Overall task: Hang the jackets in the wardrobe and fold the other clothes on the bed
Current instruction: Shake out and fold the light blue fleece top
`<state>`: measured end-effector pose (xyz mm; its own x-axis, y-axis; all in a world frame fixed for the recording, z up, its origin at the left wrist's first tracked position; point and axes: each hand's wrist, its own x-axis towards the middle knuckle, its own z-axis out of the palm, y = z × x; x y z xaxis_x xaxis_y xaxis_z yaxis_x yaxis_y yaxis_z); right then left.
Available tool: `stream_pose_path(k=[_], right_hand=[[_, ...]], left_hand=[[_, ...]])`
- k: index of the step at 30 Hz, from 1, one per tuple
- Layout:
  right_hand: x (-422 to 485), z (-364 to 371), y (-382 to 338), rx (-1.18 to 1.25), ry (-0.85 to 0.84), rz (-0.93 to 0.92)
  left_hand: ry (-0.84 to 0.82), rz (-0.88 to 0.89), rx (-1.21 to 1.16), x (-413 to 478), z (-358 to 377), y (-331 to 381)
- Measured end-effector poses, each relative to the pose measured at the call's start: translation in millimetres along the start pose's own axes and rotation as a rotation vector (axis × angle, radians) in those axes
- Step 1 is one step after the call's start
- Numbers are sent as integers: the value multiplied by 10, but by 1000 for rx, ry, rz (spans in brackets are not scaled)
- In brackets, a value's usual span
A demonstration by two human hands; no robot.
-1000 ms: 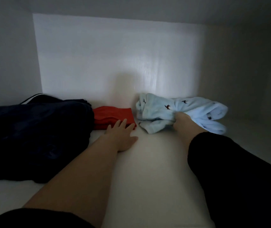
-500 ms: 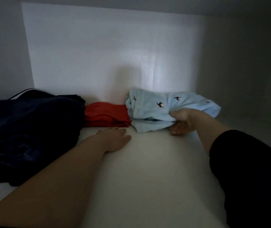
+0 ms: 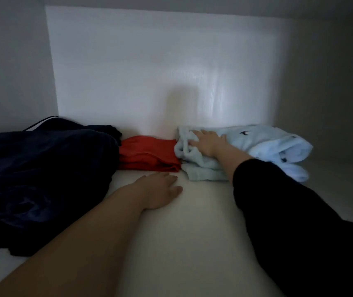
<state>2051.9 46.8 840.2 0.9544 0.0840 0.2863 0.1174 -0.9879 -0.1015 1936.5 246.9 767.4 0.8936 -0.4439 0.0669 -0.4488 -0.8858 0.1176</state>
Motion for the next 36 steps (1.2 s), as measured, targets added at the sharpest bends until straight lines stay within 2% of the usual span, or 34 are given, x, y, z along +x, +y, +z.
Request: stream_pose_path(k=[2, 6, 9, 12, 17, 19, 22, 24, 26, 30, 36], right_hand=[[67, 189, 97, -21, -49, -4], [100, 221, 166, 21, 41, -23], [-26, 220, 110, -56, 9, -30], [-291, 104, -18, -46, -48, -10], [-1076, -234, -221, 71, -52, -86], [-1470, -418, -266, 89, -8, -46], [-2092, -722, -336, -147, 217, 36], [-2553, -886, -407, -291, 416, 83], [-3085, -992, -482, -327, 516, 139], [-4188, -1027, -578, -443, 554, 243], [-6209, -1294, -673, -639, 598, 534]], left_hand=[[3, -5, -16, -12, -9, -39], [-10, -28, -10, -3, -4, -79], [-14, -45, -7, -3, -12, -48], [-27, -61, -8, -58, -40, 8], [16, -15, -53, -342, -167, 247], [70, 24, -48, -514, -192, 339], [137, 84, -32, -812, -249, 496], [217, 163, -62, -1063, -285, 682], [357, 283, -97, -1381, -299, 949], [564, 505, -122, -2043, -176, 1528], [577, 827, -120, -3049, 152, 2624]])
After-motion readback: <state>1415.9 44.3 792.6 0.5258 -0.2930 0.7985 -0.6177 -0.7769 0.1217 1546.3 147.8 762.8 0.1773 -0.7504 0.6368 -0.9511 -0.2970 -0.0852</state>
